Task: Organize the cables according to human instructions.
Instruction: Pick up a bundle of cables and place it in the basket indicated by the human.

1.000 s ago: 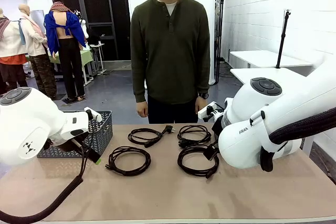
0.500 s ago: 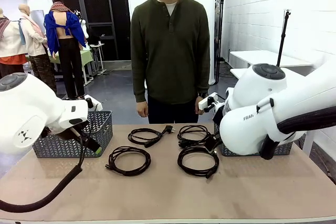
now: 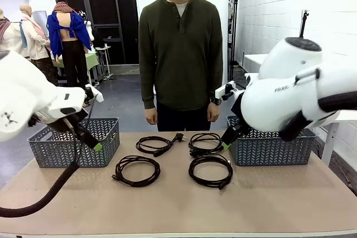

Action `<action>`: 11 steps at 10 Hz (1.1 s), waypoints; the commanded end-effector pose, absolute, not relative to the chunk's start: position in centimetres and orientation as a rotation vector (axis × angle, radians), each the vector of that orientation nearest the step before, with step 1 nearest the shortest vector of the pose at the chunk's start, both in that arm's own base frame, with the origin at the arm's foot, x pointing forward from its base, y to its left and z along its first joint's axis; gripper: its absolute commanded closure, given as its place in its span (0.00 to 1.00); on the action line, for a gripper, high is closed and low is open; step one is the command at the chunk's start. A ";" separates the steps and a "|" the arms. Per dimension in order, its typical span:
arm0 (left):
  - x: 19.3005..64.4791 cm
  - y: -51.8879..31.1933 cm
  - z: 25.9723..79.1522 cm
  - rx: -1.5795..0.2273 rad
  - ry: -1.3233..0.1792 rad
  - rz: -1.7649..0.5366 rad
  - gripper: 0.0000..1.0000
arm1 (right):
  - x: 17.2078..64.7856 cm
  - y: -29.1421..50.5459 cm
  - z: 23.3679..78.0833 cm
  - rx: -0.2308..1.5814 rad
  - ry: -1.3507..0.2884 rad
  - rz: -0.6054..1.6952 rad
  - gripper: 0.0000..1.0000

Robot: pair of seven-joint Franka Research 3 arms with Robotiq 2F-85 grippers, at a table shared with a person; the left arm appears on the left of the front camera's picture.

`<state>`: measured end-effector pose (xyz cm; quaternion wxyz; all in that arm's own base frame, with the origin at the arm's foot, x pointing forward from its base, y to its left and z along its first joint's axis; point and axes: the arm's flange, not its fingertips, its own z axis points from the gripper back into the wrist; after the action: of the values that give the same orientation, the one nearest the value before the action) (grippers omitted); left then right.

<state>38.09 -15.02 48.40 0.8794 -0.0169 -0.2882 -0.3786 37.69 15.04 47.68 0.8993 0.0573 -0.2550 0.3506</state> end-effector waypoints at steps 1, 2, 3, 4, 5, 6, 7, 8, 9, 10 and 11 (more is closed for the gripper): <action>37.4 -12.5 50.6 -0.152 -0.590 -0.889 0.00 | 36.8 12.6 49.3 0.246 -0.494 0.839 0.00; 37.3 -11.6 51.1 -0.227 -0.603 -0.935 0.00 | 36.5 11.6 49.8 0.293 -0.511 0.880 0.00; 37.1 -10.8 51.3 -0.306 -0.619 -0.991 0.00 | 36.3 10.6 49.9 0.334 -0.522 0.944 0.00; 37.2 -10.1 51.2 -0.347 -0.646 -1.036 0.00 | 36.2 9.8 49.6 0.362 -0.538 0.987 0.00; 37.4 -9.4 51.1 -0.382 -0.646 -1.072 0.00 | 36.3 9.0 49.3 0.380 -0.559 1.020 0.00; 37.4 -9.0 51.0 -0.381 -0.646 -1.079 0.00 | 36.2 8.5 49.0 0.391 -0.583 1.035 0.00; 37.5 -8.6 50.7 -0.385 -0.654 -1.111 0.00 | 36.2 8.3 48.8 0.391 -0.598 1.057 0.00; 37.6 -8.4 50.4 -0.404 -0.667 -1.128 0.00 | 36.1 8.3 48.7 0.400 -0.602 1.051 0.00; 36.8 -9.1 50.9 -0.364 -0.657 -1.079 0.00 | 36.1 8.7 48.7 0.405 -0.597 1.039 0.00; 36.8 -9.1 50.9 -0.364 -0.657 -1.079 0.00 | 36.3 8.5 49.9 0.372 -0.577 1.023 0.00; 36.8 -9.1 50.9 -0.364 -0.657 -1.079 0.00 | 36.3 8.5 49.9 0.372 -0.577 1.023 0.00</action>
<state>36.76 -9.10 50.82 0.7907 -0.1664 -0.3057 -0.5036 36.21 8.59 49.94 0.8179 0.1735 -0.2692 0.4780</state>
